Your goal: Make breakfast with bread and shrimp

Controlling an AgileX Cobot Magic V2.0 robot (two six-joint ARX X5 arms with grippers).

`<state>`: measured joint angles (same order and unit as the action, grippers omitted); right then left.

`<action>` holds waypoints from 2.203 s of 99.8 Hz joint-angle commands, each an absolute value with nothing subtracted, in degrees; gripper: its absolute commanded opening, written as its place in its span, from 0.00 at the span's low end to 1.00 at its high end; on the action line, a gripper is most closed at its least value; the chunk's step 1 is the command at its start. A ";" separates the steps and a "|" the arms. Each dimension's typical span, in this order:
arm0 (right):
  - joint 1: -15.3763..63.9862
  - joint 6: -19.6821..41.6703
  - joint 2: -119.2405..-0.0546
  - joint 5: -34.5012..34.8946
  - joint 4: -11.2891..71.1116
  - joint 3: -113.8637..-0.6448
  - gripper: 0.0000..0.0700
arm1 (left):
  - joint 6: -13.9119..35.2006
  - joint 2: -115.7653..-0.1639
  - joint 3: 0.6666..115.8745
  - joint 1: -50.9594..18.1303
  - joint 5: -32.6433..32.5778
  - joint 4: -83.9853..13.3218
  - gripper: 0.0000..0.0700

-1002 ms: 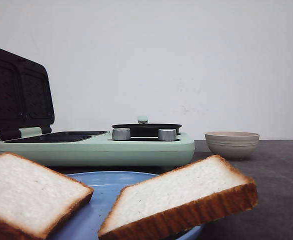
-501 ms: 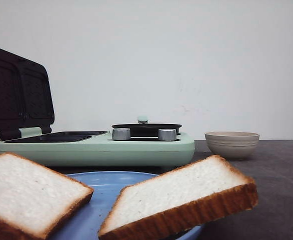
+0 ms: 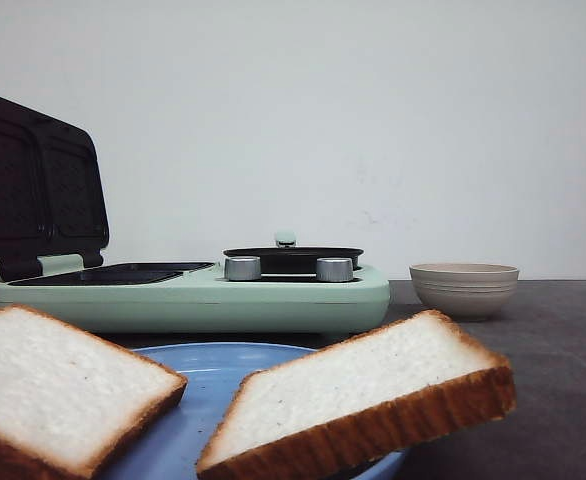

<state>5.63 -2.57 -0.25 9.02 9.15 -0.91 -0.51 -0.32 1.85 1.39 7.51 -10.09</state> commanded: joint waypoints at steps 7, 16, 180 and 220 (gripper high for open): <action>5.85 -1.93 -0.21 9.04 8.49 -0.64 0.00 | -0.43 -0.30 0.82 1.48 7.53 -10.33 0.04; 5.85 -1.93 -0.21 9.04 8.47 -0.64 0.00 | -0.43 -0.30 0.82 1.48 7.53 -10.33 0.04; 5.85 11.81 -0.21 6.85 7.73 -2.37 0.00 | 16.91 -0.30 2.37 1.48 8.58 -11.03 0.02; 5.82 15.94 -10.37 2.59 18.65 -17.58 0.00 | 19.79 -10.37 16.97 1.48 12.23 -21.21 0.02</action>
<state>5.63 14.68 -7.49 2.79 16.86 -14.92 19.68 -7.75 14.41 1.39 11.97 -19.86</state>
